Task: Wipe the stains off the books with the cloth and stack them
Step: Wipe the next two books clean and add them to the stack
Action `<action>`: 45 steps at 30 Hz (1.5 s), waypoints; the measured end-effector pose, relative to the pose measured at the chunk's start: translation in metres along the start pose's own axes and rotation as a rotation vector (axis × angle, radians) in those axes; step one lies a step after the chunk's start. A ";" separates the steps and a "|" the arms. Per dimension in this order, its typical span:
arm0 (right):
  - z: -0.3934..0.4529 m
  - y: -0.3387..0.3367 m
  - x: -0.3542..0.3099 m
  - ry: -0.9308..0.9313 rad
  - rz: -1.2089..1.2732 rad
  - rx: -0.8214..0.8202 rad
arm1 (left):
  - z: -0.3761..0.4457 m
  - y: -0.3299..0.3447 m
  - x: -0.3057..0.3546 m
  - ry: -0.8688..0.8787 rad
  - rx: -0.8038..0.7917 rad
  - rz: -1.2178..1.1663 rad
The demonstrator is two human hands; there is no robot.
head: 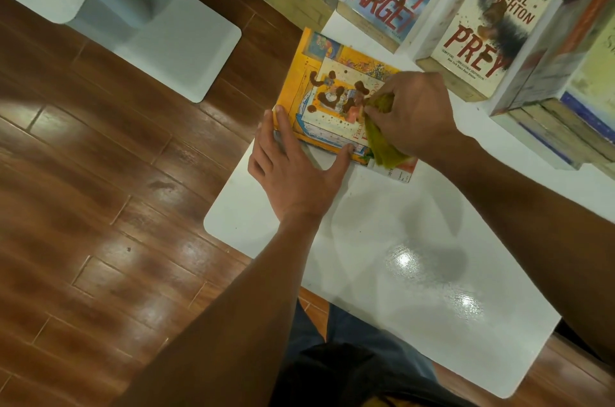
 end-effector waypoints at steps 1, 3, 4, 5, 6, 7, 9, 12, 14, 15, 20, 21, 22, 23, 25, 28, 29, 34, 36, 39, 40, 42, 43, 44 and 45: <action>0.001 0.000 0.000 0.011 -0.005 0.010 | 0.000 0.000 0.000 -0.003 -0.002 0.004; -0.003 0.003 -0.004 -0.037 -0.056 0.007 | -0.001 -0.001 0.000 0.001 -0.004 0.005; -0.004 0.004 -0.005 -0.066 -0.073 0.007 | -0.001 0.000 -0.001 0.006 -0.003 0.001; -0.005 0.003 -0.005 -0.069 -0.062 0.001 | -0.001 0.000 -0.001 0.006 -0.004 -0.005; -0.004 0.002 -0.003 -0.047 -0.023 0.005 | -0.001 0.000 -0.001 0.003 -0.004 -0.010; -0.002 0.001 -0.002 -0.014 0.004 0.016 | 0.000 0.000 -0.001 0.001 -0.002 -0.012; -0.002 0.002 -0.004 -0.014 -0.014 0.029 | 0.001 -0.001 -0.001 -0.001 0.005 -0.001; -0.006 0.002 -0.006 -0.085 -0.051 0.018 | -0.001 -0.002 -0.001 0.010 0.007 -0.002; -0.002 0.000 0.000 -0.025 0.020 0.035 | -0.001 -0.001 -0.001 0.007 0.002 -0.010; 0.000 0.000 0.002 -0.004 0.035 0.044 | 0.001 -0.001 -0.001 0.005 0.003 -0.010; -0.001 0.001 0.001 -0.062 0.005 -0.022 | -0.001 -0.001 0.000 0.009 0.007 -0.021; 0.002 -0.001 0.004 -0.018 0.042 -0.015 | -0.001 -0.001 -0.001 0.007 0.006 -0.020; 0.004 -0.002 0.006 0.010 0.054 0.005 | 0.000 -0.001 -0.001 0.006 0.007 -0.017; 0.004 -0.002 0.004 -0.002 0.041 0.013 | 0.000 -0.001 -0.001 0.005 0.008 -0.012; -0.001 0.002 0.000 -0.078 -0.008 -0.007 | 0.000 -0.001 0.000 0.011 0.012 -0.012; 0.003 0.001 0.006 -0.033 0.020 -0.002 | -0.001 -0.001 0.000 0.013 0.010 -0.021; 0.006 0.001 0.010 0.019 0.031 0.014 | 0.000 0.000 0.001 0.011 0.005 -0.020; -0.001 0.005 -0.001 -0.112 -0.045 -0.032 | -0.001 -0.001 0.001 0.013 0.005 -0.013; 0.005 0.002 0.002 -0.044 0.014 -0.014 | -0.001 0.001 0.000 0.007 -0.001 -0.010; 0.000 0.004 -0.005 -0.111 -0.009 -0.015 | -0.001 0.000 0.000 0.008 0.007 -0.009; -0.004 0.005 -0.007 -0.151 -0.028 -0.026 | -0.002 -0.001 0.000 0.010 0.011 -0.013; -0.001 0.003 -0.004 -0.129 -0.030 -0.010 | -0.001 0.000 0.000 0.012 0.010 -0.018; 0.003 0.001 0.000 -0.064 -0.009 0.005 | 0.000 0.000 0.000 0.011 0.008 -0.017; 0.005 0.000 0.003 -0.019 0.000 0.019 | 0.000 0.000 0.000 0.009 0.005 -0.016; 0.004 0.000 0.001 -0.024 -0.002 0.023 | 0.000 0.000 0.000 0.008 0.005 -0.014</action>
Point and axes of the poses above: each hand's wrist, its own z-axis towards the middle knuckle, its own y-axis out of the palm, x = y × z, the point moved 3 cm from there along z, towards the middle knuckle
